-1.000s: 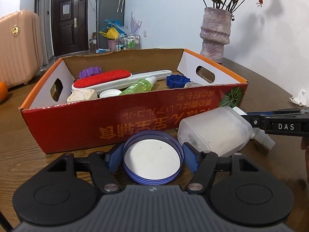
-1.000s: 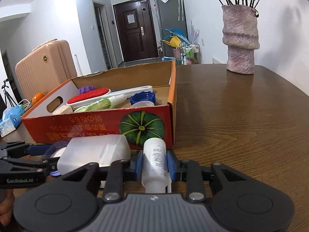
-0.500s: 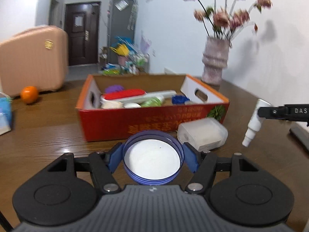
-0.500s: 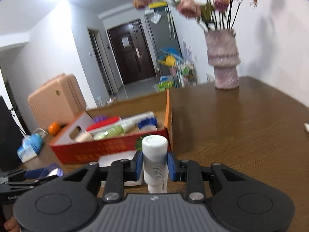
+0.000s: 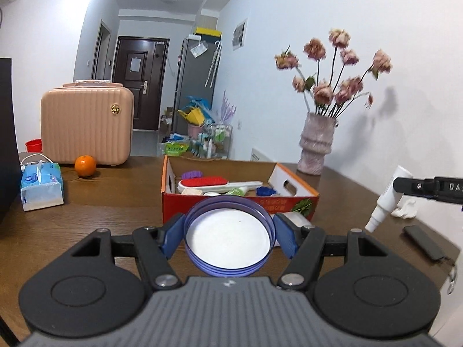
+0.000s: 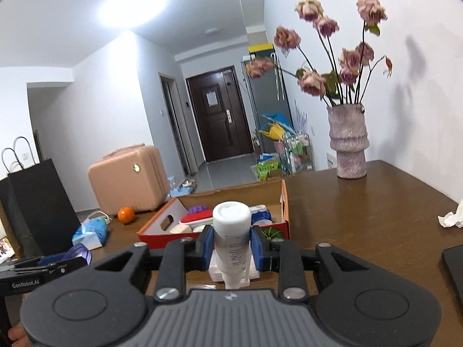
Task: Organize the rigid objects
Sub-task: 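Lift the lid with the left tool while the right tool lifts the lotion bottle toward the box, then lower the lid into the box with the left tool while the right tool drops the lotion bottle in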
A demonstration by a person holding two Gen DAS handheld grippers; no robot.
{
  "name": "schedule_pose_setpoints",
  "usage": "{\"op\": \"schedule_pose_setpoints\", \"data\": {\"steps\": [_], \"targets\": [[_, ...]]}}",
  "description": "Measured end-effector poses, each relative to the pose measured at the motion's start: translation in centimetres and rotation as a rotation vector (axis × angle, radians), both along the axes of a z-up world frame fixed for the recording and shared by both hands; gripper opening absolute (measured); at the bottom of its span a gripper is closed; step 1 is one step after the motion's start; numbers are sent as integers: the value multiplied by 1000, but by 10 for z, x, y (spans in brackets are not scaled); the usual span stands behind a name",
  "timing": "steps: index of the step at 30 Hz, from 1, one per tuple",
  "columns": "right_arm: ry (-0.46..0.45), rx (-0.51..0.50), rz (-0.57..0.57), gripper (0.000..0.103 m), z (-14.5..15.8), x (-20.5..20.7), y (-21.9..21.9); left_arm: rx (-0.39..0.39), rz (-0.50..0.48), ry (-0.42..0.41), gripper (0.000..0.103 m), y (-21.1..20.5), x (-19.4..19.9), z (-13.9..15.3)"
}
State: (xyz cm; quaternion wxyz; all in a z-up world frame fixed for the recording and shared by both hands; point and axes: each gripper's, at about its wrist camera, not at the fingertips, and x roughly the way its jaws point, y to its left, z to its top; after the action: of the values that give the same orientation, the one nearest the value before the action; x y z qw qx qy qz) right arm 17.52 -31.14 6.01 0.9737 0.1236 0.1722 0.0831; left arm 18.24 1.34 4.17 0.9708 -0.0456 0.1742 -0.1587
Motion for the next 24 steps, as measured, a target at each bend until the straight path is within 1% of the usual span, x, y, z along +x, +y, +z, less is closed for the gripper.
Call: {"op": "schedule_pose_setpoints", "data": {"steps": [5,8,10,15,18,20,24], "targets": [[-33,-11,-3,26,11,-20,6,13,-6,-31,67,2,-11,9],[-39,-17,0,26,14,-18,6,26,-16,-36,67,-3,-4,10],[-42,-20,11,26,15,-13,6,41,-25,-31,67,-8,7,9],[-23,-50,31,26,15,27,3,65,-74,-1,67,-30,59,14],[8,-59,66,26,14,63,0,65,-110,13,67,-49,102,18],[31,-74,72,26,11,93,-3,62,-127,38,67,-61,135,16],[85,-103,75,26,2,152,-5,93,-147,77,67,-85,192,4]]}}
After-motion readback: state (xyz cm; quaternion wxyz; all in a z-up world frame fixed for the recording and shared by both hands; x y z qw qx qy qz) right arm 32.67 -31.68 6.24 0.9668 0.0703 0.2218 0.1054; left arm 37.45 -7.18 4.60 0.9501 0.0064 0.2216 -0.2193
